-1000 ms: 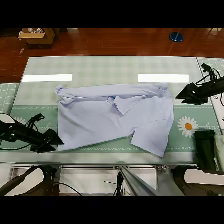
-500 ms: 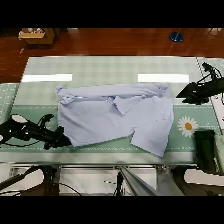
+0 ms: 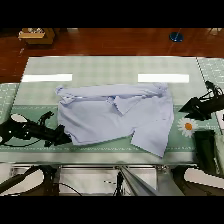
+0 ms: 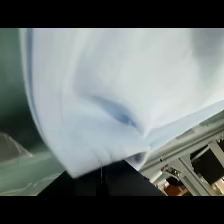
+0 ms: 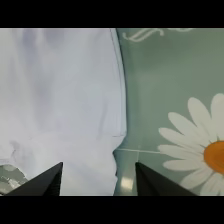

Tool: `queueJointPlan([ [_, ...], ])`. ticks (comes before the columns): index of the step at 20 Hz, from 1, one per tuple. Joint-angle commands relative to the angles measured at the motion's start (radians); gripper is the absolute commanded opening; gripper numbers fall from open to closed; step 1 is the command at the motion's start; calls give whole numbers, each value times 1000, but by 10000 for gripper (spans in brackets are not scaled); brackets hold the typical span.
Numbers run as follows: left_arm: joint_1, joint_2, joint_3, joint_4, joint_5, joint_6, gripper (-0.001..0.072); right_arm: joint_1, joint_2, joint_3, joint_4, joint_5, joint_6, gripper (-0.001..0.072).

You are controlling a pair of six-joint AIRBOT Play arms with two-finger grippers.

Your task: Fold the shirts.

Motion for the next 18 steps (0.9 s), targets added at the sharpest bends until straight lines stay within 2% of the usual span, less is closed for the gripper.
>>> queueJointPlan([
  [1, -1, 62, 0, 1, 35, 11, 19, 11, 6, -99, 9, -65, -6, 520],
  [5, 0, 120, 1, 1, 10, 15, 19, 104, 6, -164, 16, -185, -9, 519],
  [8, 0, 131, 19, 1, -6, 23, 19, 185, 5, -202, 11, -284, 50, 510],
  [10, 0, 131, 55, 2, -7, 31, 18, 219, 5, -206, 2, -327, 87, 333],
  [12, 0, 131, 108, 2, -11, 37, 19, 221, 6, -206, 15, -335, 103, 53],
  [13, 0, 132, 145, 2, -20, 37, 18, 213, 10, -204, 29, -320, 101, 18],
  [18, 0, 174, 470, 0, -120, 37, 18, 200, 196, -99, 67, -231, 2, 17],
])
